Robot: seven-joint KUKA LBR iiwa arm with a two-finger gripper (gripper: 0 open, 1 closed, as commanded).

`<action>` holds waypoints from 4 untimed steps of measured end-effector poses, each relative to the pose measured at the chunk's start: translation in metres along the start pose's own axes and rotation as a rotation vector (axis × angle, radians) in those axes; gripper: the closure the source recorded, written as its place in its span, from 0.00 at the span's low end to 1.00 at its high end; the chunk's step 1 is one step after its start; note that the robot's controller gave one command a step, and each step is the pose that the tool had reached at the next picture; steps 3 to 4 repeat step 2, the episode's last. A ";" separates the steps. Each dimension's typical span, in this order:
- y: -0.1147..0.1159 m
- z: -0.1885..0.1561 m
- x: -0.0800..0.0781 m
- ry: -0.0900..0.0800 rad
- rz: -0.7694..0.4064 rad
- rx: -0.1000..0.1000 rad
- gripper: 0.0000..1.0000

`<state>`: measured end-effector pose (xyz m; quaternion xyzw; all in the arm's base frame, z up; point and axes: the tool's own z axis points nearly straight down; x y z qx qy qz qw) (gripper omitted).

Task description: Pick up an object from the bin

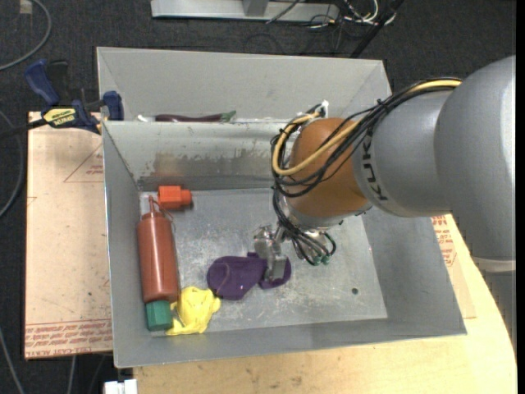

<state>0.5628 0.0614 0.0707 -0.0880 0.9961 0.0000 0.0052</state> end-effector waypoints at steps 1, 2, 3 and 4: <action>0.000 0.000 0.000 0.000 0.000 0.000 1.00; -0.013 -0.139 -0.006 -0.004 0.040 0.000 1.00; -0.013 -0.139 -0.006 -0.004 0.040 0.000 1.00; -0.013 -0.139 -0.006 -0.004 0.040 0.000 1.00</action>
Offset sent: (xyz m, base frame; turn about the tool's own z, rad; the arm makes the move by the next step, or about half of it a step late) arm 0.0054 -0.0121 0.1383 0.0410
